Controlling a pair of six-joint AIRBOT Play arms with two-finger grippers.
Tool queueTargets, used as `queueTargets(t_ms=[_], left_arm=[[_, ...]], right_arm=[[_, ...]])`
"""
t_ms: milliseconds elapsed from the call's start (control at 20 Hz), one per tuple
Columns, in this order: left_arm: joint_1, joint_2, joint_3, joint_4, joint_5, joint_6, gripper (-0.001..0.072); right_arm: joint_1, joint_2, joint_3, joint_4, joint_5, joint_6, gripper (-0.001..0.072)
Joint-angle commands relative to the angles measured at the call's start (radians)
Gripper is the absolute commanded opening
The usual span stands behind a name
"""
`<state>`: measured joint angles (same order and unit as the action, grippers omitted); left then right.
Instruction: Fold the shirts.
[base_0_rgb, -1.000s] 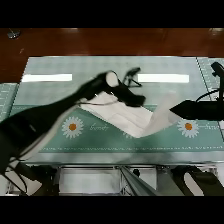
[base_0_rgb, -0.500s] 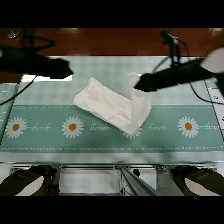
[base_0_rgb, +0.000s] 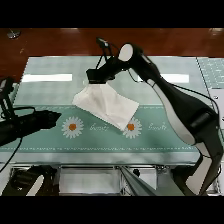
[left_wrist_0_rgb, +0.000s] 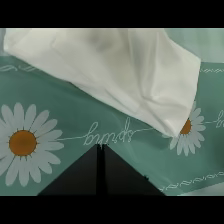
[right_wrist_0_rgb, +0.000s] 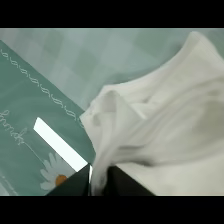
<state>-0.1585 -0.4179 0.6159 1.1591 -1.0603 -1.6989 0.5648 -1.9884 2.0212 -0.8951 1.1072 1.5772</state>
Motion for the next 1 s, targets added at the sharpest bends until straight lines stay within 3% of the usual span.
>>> queueTargets(t_ms=[0,100,350,500,600,750,850,950], left_arm=[[0.002,0.018,-0.105,-0.015,0.117,-0.020,0.0030],[0.002,-0.018,-0.105,-0.015,0.174,-0.020,0.0030],[0.002,-0.056,-0.105,-0.014,0.241,-0.020,0.0030],[0.002,-0.056,-0.105,-0.014,0.241,-0.016,0.0030],[0.002,-0.056,-0.105,-0.015,0.238,-0.016,0.0030],[0.000,-0.056,-0.105,-0.019,0.230,-0.016,0.0030],[0.000,-0.056,-0.105,-0.019,0.230,-0.016,0.0030],[0.000,-0.064,-0.105,-0.019,0.230,-0.016,0.0030]], right_arm=[[0.018,-0.114,0.067,0.225,0.021,-0.061,0.0631],[-0.012,-0.084,0.067,0.264,0.093,-0.125,0.0633],[-0.307,0.160,0.066,0.235,0.344,-0.079,0.0632],[-0.473,0.401,-0.100,-0.106,0.506,-0.092,0.0632],[-0.538,0.614,-0.431,-0.311,0.377,-0.055,0.0632],[-0.581,0.911,-1.050,-0.284,-0.024,0.090,0.0632],[-0.579,0.993,-1.354,-0.057,-0.206,0.093,0.0630],[-0.579,0.963,-1.483,0.188,-0.241,-0.037,0.0614]])
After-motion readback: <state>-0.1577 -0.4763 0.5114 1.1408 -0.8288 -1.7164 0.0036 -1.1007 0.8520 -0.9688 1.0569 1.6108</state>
